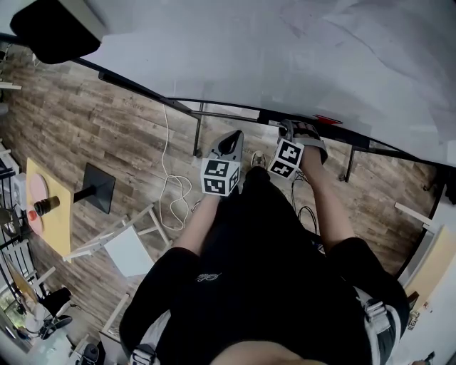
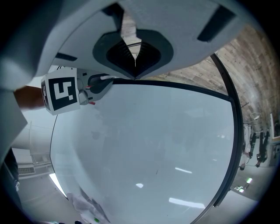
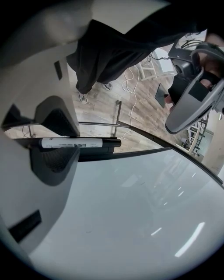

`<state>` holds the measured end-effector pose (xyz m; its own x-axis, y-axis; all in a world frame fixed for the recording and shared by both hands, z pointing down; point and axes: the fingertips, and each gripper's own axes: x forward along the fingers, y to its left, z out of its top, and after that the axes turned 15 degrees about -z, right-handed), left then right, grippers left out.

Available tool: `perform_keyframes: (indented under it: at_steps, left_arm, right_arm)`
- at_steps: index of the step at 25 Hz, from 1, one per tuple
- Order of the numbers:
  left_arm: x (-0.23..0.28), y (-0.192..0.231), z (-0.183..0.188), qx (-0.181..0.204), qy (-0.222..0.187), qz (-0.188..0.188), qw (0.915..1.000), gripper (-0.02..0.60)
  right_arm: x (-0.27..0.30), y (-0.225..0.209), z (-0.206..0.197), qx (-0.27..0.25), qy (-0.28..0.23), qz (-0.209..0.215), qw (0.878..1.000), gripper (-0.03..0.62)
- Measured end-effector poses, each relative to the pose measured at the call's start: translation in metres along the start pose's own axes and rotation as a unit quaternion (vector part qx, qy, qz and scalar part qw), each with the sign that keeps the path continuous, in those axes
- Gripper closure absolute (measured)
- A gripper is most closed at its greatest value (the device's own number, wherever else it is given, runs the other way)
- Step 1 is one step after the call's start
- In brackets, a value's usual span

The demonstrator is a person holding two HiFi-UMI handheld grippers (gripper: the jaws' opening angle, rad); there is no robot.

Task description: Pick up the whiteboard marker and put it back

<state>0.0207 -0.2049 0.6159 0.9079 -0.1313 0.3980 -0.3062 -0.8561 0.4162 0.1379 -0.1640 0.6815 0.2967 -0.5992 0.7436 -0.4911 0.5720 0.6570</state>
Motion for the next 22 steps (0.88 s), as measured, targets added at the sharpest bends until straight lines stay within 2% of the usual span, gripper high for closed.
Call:
perform_keyframes:
  at_steps: [4, 7, 12, 18, 22]
  left_arm:
    - [-0.002, 0.003, 0.003, -0.001, -0.002, 0.002, 1.0, 0.575]
    - [-0.007, 0.008, 0.004, -0.003, -0.005, 0.009, 0.9999, 0.575]
    - [-0.01, 0.014, 0.003, -0.005, -0.006, 0.017, 0.9998, 0.574]
    - [-0.009, 0.008, 0.001, -0.002, -0.003, 0.01, 0.9999, 0.575]
    - [-0.005, 0.001, 0.0, 0.003, -0.001, -0.003, 1.0, 0.575]
  right_arm:
    - [0.011, 0.002, -0.009, -0.022, 0.022, -0.003, 0.999, 0.52]
    - [0.012, 0.0, -0.01, -0.002, 0.017, -0.009, 1.0, 0.52]
    - [0.012, -0.001, -0.01, 0.004, 0.012, -0.019, 1.0, 0.517]
    - [0.009, -0.005, -0.011, 0.032, 0.007, -0.049, 0.998, 0.455]
    - [0.001, -0.011, -0.015, 0.049, 0.006, -0.072, 0.996, 0.44]
